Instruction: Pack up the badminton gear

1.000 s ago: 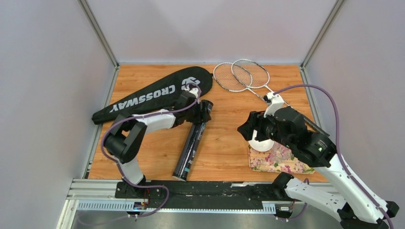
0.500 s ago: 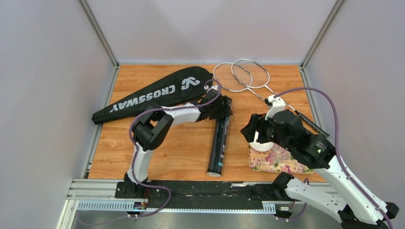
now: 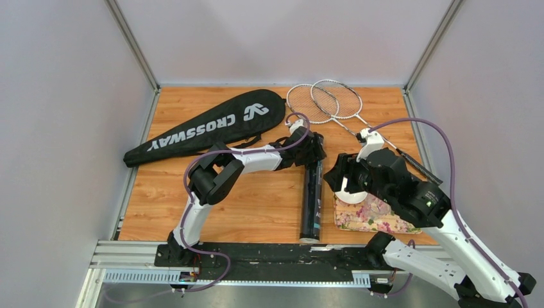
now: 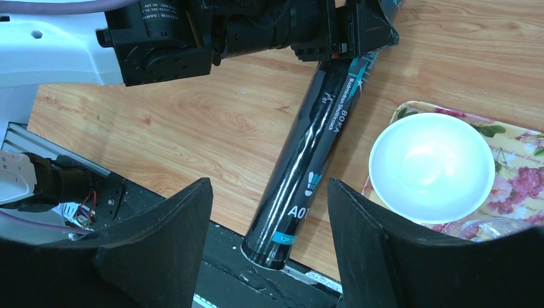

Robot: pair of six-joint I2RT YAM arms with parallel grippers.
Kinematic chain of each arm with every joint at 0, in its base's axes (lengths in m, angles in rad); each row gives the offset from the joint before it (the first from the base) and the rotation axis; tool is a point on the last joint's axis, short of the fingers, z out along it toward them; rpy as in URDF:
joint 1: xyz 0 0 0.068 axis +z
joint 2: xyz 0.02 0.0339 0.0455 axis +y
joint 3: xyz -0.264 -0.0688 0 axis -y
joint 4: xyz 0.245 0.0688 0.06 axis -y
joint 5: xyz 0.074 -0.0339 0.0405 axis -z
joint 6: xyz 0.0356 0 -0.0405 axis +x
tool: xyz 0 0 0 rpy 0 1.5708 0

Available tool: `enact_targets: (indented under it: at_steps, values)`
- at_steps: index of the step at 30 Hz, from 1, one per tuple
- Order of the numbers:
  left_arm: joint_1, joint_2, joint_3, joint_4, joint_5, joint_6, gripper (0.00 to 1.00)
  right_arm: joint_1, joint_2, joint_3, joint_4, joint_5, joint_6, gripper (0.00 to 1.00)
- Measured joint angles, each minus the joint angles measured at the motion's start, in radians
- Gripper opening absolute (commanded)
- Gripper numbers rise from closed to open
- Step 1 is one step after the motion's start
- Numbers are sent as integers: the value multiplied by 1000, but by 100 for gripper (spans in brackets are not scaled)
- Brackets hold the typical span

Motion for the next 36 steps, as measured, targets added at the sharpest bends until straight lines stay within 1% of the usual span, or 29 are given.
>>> enact_targets:
  at_steps: [1,2,3,4,5,12,20,23,28,31,33,36]
  values:
    - [0,0,0,0,-3,-5,52,0,-3,-2,0,0,2,69]
    - [0,0,0,0,-4,-10,66,0,-5,-3,-1,0,3,69]
    - [0,0,0,1,-5,-13,73,0,-8,-6,0,0,3,69]
    - [0,1,0,1,-5,-15,78,0,-9,-8,-1,0,3,69]
    - [0,1,0,2,-8,-18,80,0,-10,-11,-1,0,3,69]
    - [0,1,0,2,-6,-4,82,0,-5,-15,0,-3,4,69]
    - [0,-6,-1,2,31,77,84,0,8,-16,8,-12,6,69]
    - [1,-40,-27,-5,30,120,84,0,14,-27,14,-13,8,70]
    - [2,-198,-110,-35,29,225,85,-10,34,-30,23,-26,26,70]
    - [11,-351,-180,-36,37,308,85,-42,50,-30,63,-62,51,70]
    - [24,-478,-235,-43,52,372,85,-67,77,-34,120,-92,76,70]
    - [75,-664,-307,-73,92,478,83,-101,135,-34,196,-137,113,68]
